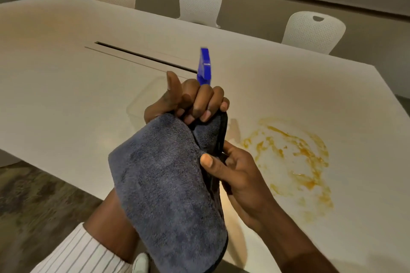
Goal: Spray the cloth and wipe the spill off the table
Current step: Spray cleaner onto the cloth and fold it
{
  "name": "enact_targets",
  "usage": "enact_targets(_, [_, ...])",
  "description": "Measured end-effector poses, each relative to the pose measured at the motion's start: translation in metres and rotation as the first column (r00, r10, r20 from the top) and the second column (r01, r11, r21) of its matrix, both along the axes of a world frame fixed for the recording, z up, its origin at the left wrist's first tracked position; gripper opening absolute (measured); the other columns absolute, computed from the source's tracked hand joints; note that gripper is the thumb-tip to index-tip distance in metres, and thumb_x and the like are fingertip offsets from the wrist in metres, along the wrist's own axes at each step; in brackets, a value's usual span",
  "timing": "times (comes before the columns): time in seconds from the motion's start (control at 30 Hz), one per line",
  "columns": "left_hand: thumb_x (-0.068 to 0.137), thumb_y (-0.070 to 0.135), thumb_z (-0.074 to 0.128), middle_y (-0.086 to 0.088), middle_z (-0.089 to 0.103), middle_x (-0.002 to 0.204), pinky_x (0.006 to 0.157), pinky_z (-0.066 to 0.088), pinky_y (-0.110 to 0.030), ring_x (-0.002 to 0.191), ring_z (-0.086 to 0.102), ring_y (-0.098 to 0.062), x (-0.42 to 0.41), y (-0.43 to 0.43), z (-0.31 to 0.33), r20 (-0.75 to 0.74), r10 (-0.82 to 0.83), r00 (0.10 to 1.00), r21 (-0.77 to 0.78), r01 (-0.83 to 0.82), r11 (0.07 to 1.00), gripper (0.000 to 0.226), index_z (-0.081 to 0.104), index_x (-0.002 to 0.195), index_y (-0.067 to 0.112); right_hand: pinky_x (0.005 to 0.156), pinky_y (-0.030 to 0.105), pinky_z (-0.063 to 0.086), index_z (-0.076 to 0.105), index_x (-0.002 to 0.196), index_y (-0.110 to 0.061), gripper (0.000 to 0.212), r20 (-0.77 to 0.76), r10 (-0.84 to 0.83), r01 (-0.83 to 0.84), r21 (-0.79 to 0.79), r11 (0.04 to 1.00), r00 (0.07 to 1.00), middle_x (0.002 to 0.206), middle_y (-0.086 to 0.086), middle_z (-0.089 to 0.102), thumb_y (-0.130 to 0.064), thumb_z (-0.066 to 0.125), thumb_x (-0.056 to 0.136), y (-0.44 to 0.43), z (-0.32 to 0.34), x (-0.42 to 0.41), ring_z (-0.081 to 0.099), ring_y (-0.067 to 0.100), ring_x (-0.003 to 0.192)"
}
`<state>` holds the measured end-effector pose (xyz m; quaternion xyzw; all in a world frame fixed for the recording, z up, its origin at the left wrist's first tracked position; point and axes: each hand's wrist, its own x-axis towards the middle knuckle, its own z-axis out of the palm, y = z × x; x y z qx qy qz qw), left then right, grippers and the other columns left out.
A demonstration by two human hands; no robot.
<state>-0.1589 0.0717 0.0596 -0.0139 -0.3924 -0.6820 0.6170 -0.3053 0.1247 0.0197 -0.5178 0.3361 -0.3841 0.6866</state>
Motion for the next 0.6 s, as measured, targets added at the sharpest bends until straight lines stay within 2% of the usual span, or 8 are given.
enact_targets(0.07, [0.092, 0.042, 0.078, 0.001, 0.032, 0.050, 0.083, 0.040, -0.040, 0.059, 0.030, -0.023, -0.014, 0.001, -0.005, 0.076, -0.022, 0.997, -0.010, 0.023, 1.000, 0.063, 0.032, 0.055, 0.020, 0.100, 0.042, 0.052, 0.072, 0.121, -0.009, 0.045, -0.014, -0.024, 0.025, 0.049, 0.998, 1.000, 0.125, 0.010, 0.074, -0.018, 0.081, 0.078, -0.003, 0.001, -0.017, 0.070, 0.029, 0.116])
enact_targets(0.17, [0.090, 0.047, 0.078, 0.000, 0.051, 0.057, 0.096, 0.046, -0.041, 0.077, 0.052, -0.026, -0.035, 0.003, -0.006, 0.150, -0.032, 0.988, 0.079, 0.020, 0.997, 0.052, 0.049, 0.055, 0.022, 0.094, 0.044, 0.056, 0.078, 0.107, -0.006, 0.042, -0.017, -0.075, 0.076, 0.128, 0.989, 0.997, 0.113, 0.015, 0.078, -0.021, 0.083, 0.068, -0.006, 0.004, -0.046, 0.074, 0.034, 0.105])
enact_targets(0.23, [0.097, 0.049, 0.069, -0.007, 0.073, 0.086, 0.110, 0.046, -0.045, 0.111, 0.062, -0.034, -0.042, 0.004, -0.008, 0.252, -0.033, 0.967, 0.133, -0.001, 0.991, 0.045, 0.060, 0.064, 0.021, 0.094, 0.048, 0.058, 0.079, 0.104, -0.005, 0.040, -0.002, -0.127, 0.126, 0.175, 0.976, 0.992, 0.110, 0.018, 0.078, -0.019, 0.083, 0.068, -0.009, 0.010, -0.067, 0.074, 0.038, 0.101])
enact_targets(0.3, [0.108, 0.046, 0.047, -0.017, 0.074, 0.126, 0.114, 0.047, -0.047, 0.133, 0.060, -0.036, -0.051, 0.008, -0.011, 0.354, -0.025, 0.935, 0.162, -0.035, 0.986, 0.048, 0.069, 0.080, 0.015, 0.094, 0.050, 0.058, 0.078, 0.108, -0.006, 0.040, 0.019, -0.195, 0.186, 0.226, 0.956, 0.981, 0.113, 0.018, 0.077, -0.018, 0.081, 0.071, -0.012, 0.015, -0.087, 0.074, 0.040, 0.102])
enact_targets(0.37, [0.108, 0.047, 0.038, -0.015, 0.071, 0.136, 0.104, 0.056, -0.039, 0.130, 0.066, -0.028, -0.054, 0.012, -0.013, 0.385, -0.061, 0.921, 0.265, -0.047, 0.963, 0.054, 0.077, 0.110, 0.009, 0.097, 0.051, 0.055, 0.078, 0.110, -0.010, 0.039, 0.057, -0.253, 0.230, 0.260, 0.938, 0.966, 0.116, 0.016, 0.076, -0.019, 0.080, 0.073, -0.014, 0.022, -0.104, 0.073, 0.040, 0.105])
enact_targets(0.43, [0.101, 0.053, 0.052, -0.013, 0.069, 0.140, 0.099, 0.058, -0.034, 0.128, 0.067, -0.026, -0.053, 0.012, -0.015, 0.386, -0.188, 0.903, 0.321, 0.059, 0.945, 0.060, 0.068, 0.136, 0.006, 0.098, 0.052, 0.053, 0.080, 0.106, -0.018, 0.034, 0.063, -0.320, 0.294, 0.261, 0.919, 0.945, 0.117, 0.013, 0.077, -0.022, 0.079, 0.073, -0.016, 0.025, -0.121, 0.073, 0.037, 0.106])
enact_targets(0.5, [0.091, 0.049, 0.076, -0.012, 0.069, 0.138, 0.099, 0.059, -0.035, 0.127, 0.068, -0.028, -0.048, 0.006, -0.021, 0.518, -0.251, 0.818, 0.306, 0.097, 0.947, 0.063, 0.067, 0.139, 0.010, 0.099, 0.053, 0.053, 0.079, 0.109, -0.020, 0.034, 0.062, -0.362, 0.336, 0.254, 0.907, 0.930, 0.119, 0.012, 0.076, -0.026, 0.079, 0.075, -0.017, 0.028, -0.134, 0.073, 0.036, 0.108])
enact_targets(0.6, [0.089, 0.011, 0.083, -0.016, 0.072, 0.132, 0.100, 0.062, -0.038, 0.125, 0.070, -0.032, -0.051, -0.002, -0.027, 0.779, -0.170, 0.604, 0.230, -0.024, 0.973, 0.049, 0.069, 0.136, 0.010, 0.103, 0.056, 0.050, 0.067, 0.128, -0.011, 0.055, 0.036, -0.403, 0.372, 0.313, 0.874, 0.915, 0.125, 0.017, 0.072, -0.036, 0.076, 0.080, -0.017, 0.028, -0.152, 0.070, 0.040, 0.113])
